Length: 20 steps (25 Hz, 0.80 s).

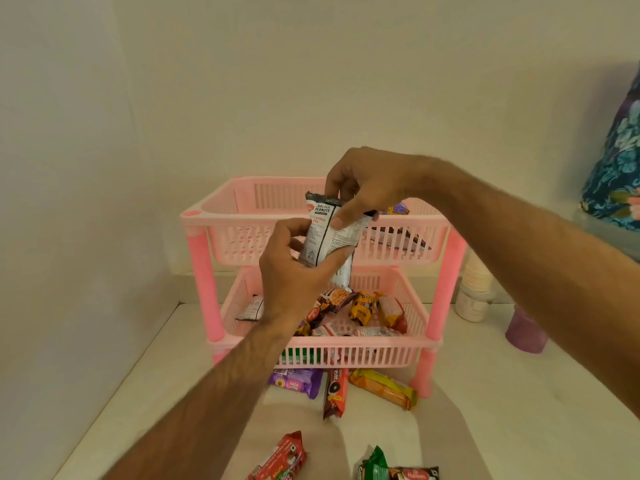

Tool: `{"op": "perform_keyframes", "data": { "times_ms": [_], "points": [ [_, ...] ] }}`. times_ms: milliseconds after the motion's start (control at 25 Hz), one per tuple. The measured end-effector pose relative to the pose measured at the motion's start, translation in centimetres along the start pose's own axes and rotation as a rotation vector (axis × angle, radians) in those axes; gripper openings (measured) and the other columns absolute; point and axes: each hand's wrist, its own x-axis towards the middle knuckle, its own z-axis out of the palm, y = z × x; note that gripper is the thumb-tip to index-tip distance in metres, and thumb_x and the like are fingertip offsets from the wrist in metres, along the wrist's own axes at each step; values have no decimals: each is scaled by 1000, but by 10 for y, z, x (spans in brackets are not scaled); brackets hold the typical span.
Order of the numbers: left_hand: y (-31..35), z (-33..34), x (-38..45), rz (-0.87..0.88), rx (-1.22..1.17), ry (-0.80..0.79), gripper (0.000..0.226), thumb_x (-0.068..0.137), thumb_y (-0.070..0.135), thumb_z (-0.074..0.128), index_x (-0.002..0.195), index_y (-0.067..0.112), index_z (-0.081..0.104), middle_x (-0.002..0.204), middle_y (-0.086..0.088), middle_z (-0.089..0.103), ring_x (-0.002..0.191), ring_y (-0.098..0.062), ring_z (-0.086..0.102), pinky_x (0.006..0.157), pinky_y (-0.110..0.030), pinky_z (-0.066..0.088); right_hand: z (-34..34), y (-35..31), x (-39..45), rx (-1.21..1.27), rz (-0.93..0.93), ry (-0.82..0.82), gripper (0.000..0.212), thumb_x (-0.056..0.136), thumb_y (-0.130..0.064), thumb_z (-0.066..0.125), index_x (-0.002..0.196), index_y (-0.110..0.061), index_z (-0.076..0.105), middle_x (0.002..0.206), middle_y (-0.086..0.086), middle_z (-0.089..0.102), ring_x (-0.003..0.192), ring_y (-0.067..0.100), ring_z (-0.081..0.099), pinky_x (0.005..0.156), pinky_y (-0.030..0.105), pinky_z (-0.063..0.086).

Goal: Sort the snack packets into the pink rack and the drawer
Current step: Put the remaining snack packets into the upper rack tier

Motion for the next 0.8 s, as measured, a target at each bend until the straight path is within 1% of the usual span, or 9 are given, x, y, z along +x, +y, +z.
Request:
{"op": "perform_keyframes", "data": {
  "times_ms": [120,240,360,480,560,600,680,760,800],
  "points": [
    [-6,-7,-3,-35,-31,10,53,62,37,93,101,29,58,95,18,66,81,-3,64,61,-11,46,-6,7,-1,199,-48,118,10,80,-4,79,85,1,71,62,5,71,45,14,56,43,23,46],
    [-14,-12,-3,-36,-50,15,48,65,34,92,99,28,58,92,17,68,82,-3,64,67,-16,49,-7,12,0,268,-23,92,7,83,0,75,85,4,70,60,7,69,43,12,53,41,21,42],
    [-19,-17,-3,-30,-56,31,70,61,39,93,116,23,53,114,11,61,101,-10,62,77,-21,53,-8,14,2,320,-44,133,7,86,2,71,82,-3,68,54,-3,66,38,7,51,37,17,38],
    [-31,-24,-9,-77,-49,77,88,57,48,91,127,22,43,128,7,47,108,-12,57,79,-20,53,-16,20,5,446,-36,341,16,87,4,68,78,-9,65,46,-7,59,33,5,45,35,13,32],
    [-44,-33,-17,-131,-10,5,69,59,55,86,111,28,49,114,4,56,92,-13,61,68,-20,53,-23,28,7,572,-13,546,20,87,5,67,75,-10,63,43,-8,55,31,6,43,35,13,28],
    [-51,-38,-20,-172,46,-109,57,61,58,84,98,30,52,100,4,61,82,-13,62,63,-20,52,-26,32,8,621,5,652,21,87,4,67,73,-11,62,42,-8,55,30,6,43,35,13,27],
    [-64,-48,-27,-307,260,-527,48,60,65,81,82,30,57,85,6,64,74,-10,61,62,-24,52,-28,42,12,580,67,829,19,86,0,69,73,-11,62,46,-4,58,31,7,48,33,15,30],
    [-75,-55,-40,-469,547,-1084,59,54,75,78,86,29,61,90,9,66,79,-7,62,67,-27,54,-24,49,16,326,150,886,10,85,-4,69,78,-9,65,55,3,64,34,8,56,32,19,40],
    [-79,-58,-49,-548,661,-1328,65,52,76,79,93,27,62,95,7,68,82,-9,64,69,-29,56,-18,50,20,161,164,845,7,85,-4,67,80,-9,66,61,5,67,38,9,60,35,21,45]
  ]
}}
